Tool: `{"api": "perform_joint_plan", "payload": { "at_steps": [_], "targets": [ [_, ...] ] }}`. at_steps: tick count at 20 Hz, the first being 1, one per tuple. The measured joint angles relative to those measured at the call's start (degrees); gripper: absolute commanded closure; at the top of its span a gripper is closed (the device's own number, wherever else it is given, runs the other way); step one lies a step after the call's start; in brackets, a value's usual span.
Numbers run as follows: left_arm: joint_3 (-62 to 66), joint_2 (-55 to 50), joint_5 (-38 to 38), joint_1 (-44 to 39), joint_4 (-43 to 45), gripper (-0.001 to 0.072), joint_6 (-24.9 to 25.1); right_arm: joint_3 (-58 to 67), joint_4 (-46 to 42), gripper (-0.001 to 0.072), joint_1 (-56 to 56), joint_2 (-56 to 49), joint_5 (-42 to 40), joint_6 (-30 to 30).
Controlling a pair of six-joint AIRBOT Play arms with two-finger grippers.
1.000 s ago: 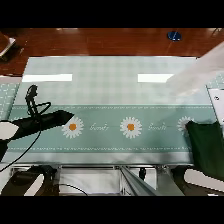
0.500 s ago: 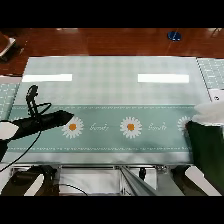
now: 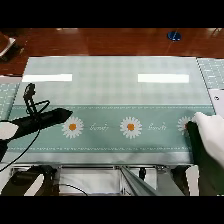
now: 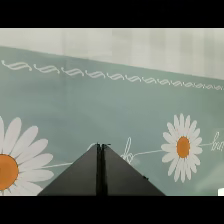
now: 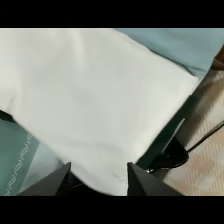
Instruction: Fold the shirts.
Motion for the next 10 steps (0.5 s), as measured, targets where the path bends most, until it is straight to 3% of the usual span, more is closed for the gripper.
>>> {"api": "perform_joint_plan", "payload": {
  "at_steps": [4,6,10],
  "targets": [
    [0.5,0.0,2.3,0.4,0.0,0.0688,0.0,-1.6,-2.4,0.0321,-0.3,-0.4,-1.5,-0.2],
    [2.3,-0.2,3.7,1.8,0.0,0.0688,0.0,2.6,-0.3,0.0678,-0.4,-3.5,-3.1,-0.5],
    [13.2,-4.2,5.1,5.1,0.0,0.0688,0.9,15.2,17.6,0.0690,0.5,-12.7,-8.8,-2.0]
  ]
}}
